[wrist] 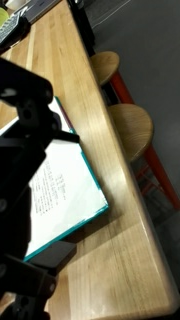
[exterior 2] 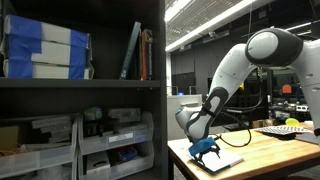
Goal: Close the book.
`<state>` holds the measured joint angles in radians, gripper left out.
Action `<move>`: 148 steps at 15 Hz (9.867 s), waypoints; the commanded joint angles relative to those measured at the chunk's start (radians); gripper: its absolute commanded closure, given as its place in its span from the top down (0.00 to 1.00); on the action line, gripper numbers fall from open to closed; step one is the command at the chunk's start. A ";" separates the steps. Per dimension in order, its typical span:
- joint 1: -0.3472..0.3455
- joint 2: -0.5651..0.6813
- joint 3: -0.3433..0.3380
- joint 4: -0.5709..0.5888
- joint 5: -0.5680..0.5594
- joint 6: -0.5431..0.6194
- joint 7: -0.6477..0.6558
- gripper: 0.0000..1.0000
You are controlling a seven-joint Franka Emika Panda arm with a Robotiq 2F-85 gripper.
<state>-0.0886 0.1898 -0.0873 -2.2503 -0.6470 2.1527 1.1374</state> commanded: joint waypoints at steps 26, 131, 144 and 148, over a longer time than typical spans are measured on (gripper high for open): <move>0.052 0.106 -0.040 0.173 0.076 -0.011 0.082 1.00; 0.128 0.294 -0.074 0.324 0.000 -0.301 -0.092 1.00; 0.130 0.341 -0.096 0.368 0.002 -0.312 -0.064 1.00; 0.107 0.340 -0.104 0.405 0.037 -0.319 -0.065 1.00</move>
<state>0.0327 0.5263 -0.1860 -1.8826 -0.6248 1.8527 1.0668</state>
